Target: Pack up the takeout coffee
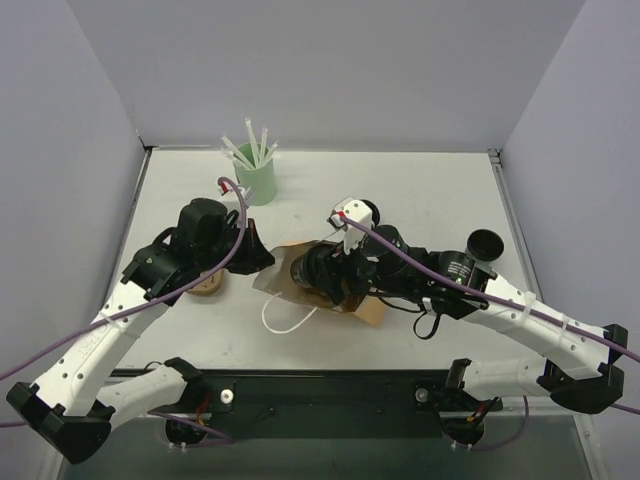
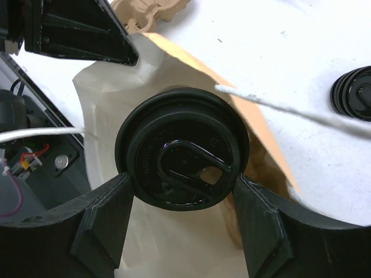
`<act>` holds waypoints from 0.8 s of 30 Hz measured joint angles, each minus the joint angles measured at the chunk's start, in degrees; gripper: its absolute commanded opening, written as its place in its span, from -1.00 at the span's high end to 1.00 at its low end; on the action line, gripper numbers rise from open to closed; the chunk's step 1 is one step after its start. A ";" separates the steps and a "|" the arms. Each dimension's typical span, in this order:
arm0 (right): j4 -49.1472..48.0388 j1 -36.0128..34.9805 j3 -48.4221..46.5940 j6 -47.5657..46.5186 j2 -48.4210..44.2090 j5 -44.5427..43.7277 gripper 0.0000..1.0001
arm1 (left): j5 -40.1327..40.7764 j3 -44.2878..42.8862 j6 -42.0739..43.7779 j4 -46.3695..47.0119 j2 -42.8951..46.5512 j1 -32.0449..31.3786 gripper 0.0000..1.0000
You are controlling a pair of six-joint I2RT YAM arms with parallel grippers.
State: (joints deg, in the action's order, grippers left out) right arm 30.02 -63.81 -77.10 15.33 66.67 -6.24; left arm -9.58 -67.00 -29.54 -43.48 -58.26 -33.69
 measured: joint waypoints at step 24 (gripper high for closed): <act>-0.59 -0.04 -0.68 -10.16 5.62 4.13 0.16 | 0.48 -5.90 1.99 -4.96 -3.06 0.04 1.00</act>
State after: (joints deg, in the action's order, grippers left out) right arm 29.43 -63.86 -77.78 5.17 72.29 -2.11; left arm -9.10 -72.90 -27.55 -48.45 -61.32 -33.65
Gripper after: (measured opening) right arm 0.651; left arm 0.033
